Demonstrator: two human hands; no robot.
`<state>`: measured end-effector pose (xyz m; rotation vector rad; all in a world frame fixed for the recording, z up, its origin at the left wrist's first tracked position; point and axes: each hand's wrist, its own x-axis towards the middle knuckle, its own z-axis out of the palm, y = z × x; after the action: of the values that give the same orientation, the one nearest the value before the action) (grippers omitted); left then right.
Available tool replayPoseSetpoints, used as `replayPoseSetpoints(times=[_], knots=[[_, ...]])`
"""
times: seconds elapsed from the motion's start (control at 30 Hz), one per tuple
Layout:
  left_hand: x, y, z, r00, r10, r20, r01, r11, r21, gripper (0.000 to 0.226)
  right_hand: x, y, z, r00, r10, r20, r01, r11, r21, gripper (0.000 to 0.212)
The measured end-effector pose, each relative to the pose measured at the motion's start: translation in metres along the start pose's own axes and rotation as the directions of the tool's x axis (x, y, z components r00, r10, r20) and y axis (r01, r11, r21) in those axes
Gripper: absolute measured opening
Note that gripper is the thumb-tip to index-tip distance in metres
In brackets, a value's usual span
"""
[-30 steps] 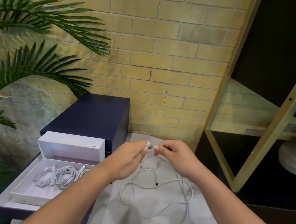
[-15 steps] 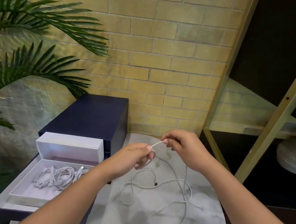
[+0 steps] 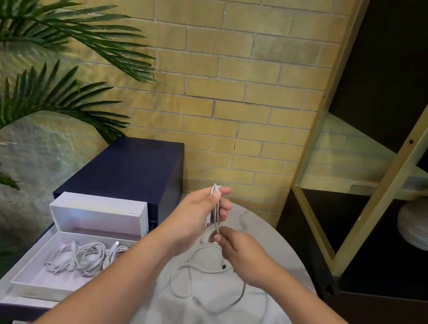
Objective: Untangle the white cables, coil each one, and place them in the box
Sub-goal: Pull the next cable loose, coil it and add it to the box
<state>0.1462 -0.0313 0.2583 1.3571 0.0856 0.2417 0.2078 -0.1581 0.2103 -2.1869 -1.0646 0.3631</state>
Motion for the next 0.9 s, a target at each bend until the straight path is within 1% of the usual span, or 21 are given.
replayPoseSetpoints(times=[0.1,0.2,0.27,0.33,0.37,0.4,0.43,0.47,0.57,0.6,0.7,0.8,0.87,0.9], knots=[[0.001,-0.008,0.002,0.999,0.029,-0.033,-0.024,0.987,0.161,0.027,-0.005,-0.008,0.002,0.997,-0.012,0.074,0.021,0.993,-0.113,0.026],[0.001,-0.013,0.001,0.996,0.083,-0.013,-0.072,0.917,0.393,0.028,-0.009,-0.017,-0.009,0.987,-0.002,0.163,0.043,0.967,-0.250,0.027],[0.001,-0.016,-0.007,0.991,0.130,0.011,-0.113,0.812,0.572,0.026,-0.013,-0.023,-0.021,0.979,-0.008,0.205,0.071,0.949,-0.307,0.030],[0.000,-0.019,-0.017,0.986,0.152,0.062,-0.147,0.649,0.746,0.024,-0.017,-0.027,-0.034,0.977,-0.006,0.214,0.077,0.943,-0.322,0.030],[0.000,-0.021,-0.022,0.988,0.136,0.079,-0.143,0.580,0.802,0.024,-0.018,-0.027,-0.041,0.979,-0.009,0.203,0.079,0.938,-0.337,0.028],[-0.001,-0.022,-0.026,0.991,0.103,0.087,-0.129,0.533,0.836,0.023,-0.019,-0.026,-0.046,0.984,-0.020,0.178,0.084,0.930,-0.357,0.025],[-0.002,-0.023,-0.029,0.994,0.058,0.090,-0.107,0.514,0.851,0.022,-0.019,-0.024,-0.052,0.989,-0.038,0.141,0.089,0.923,-0.375,0.021],[-0.003,-0.024,-0.031,0.996,0.013,0.090,-0.083,0.526,0.847,0.022,-0.019,-0.021,-0.057,0.994,-0.056,0.099,0.090,0.918,-0.386,0.016],[-0.007,-0.026,-0.034,0.991,-0.108,0.074,0.019,0.678,0.735,0.026,-0.016,-0.015,-0.069,0.996,-0.088,0.026,0.091,0.915,-0.393,0.011],[-0.009,-0.026,-0.035,0.989,-0.131,0.075,0.038,0.696,0.717,0.028,-0.015,-0.014,-0.071,0.995,-0.099,0.020,0.099,0.913,-0.397,0.012],[-0.010,-0.024,-0.034,0.978,-0.174,0.113,0.041,0.695,0.718,0.032,-0.011,-0.009,-0.074,0.988,-0.154,-0.004,0.139,0.901,-0.412,0.012],[-0.012,-0.020,-0.032,0.967,-0.212,0.143,0.067,0.748,0.660,0.032,-0.008,-0.002,-0.075,0.971,-0.234,-0.039,0.195,0.879,-0.434,0.012],[-0.013,-0.018,-0.031,0.959,-0.230,0.164,0.069,0.754,0.653,0.030,-0.007,0.002,-0.076,0.946,-0.317,-0.074,0.237,0.827,-0.510,0.013],[-0.013,-0.017,-0.031,0.957,-0.231,0.173,0.058,0.741,0.669,0.027,-0.006,0.003,-0.076,0.926,-0.368,-0.091,0.258,0.787,-0.561,0.012]])
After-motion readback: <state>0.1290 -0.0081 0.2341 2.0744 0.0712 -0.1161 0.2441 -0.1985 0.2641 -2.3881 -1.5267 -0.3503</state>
